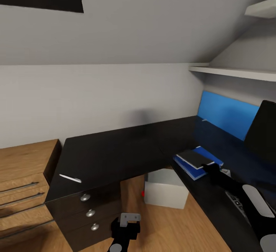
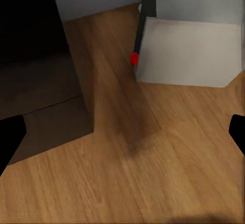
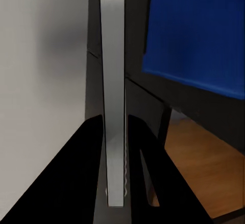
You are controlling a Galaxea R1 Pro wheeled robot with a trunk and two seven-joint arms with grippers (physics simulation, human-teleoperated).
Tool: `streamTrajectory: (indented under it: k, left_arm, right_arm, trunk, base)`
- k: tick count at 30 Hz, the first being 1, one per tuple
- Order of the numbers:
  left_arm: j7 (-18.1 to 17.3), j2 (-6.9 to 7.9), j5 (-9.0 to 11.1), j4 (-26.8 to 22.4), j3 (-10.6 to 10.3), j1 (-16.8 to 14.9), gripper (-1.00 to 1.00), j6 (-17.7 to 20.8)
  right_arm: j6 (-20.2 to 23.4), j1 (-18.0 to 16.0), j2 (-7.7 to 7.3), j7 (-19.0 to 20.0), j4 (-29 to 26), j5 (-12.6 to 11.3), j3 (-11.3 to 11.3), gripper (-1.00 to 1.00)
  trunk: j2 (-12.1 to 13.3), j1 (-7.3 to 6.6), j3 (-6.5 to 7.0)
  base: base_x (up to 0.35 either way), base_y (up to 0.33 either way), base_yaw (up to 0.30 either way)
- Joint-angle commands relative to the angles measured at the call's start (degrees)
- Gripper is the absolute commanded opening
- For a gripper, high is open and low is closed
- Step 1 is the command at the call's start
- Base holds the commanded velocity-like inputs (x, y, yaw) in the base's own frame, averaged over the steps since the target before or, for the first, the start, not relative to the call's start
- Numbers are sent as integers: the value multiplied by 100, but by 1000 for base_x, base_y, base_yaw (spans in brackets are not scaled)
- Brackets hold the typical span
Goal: In the bedroom, organize the workspace by keeping the computer under the desk, ensuring the monitor is on the desk, placing the keyboard on the desk next to the monitor, placing the mouse on the desk next to the keyboard, moving the folder from the swivel chair onto the desk next to the mouse, stacking the notebook on top of the folder with the pen on top of the notebook, and positioning the swivel chair next to the desk.
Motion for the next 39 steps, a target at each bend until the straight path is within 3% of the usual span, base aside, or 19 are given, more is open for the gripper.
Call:
streamTrajectory:
  k: [1,15,39]
  left_arm:
    - [43,3,16,-9,-19,-7,100,25]
    - [43,3,16,-9,-19,-7,100,25]
    - [43,1,10,17,-18,-7,100,25]
  right_arm:
    - [21,-4,1,-35,-5,-71,-11,-100]
    - [21,-4,8,-35,-5,-68,-6,-100]
    - [-9,-3,7,-41,-8,-38,-3,-100]
  trunk:
    - [-4,0,-6]
    - [-4,0,-6]
    - [-4,0,-6]
  base:
    - [0,0,-172]
    - [0,0,-124]
    - [84,-5,-5]
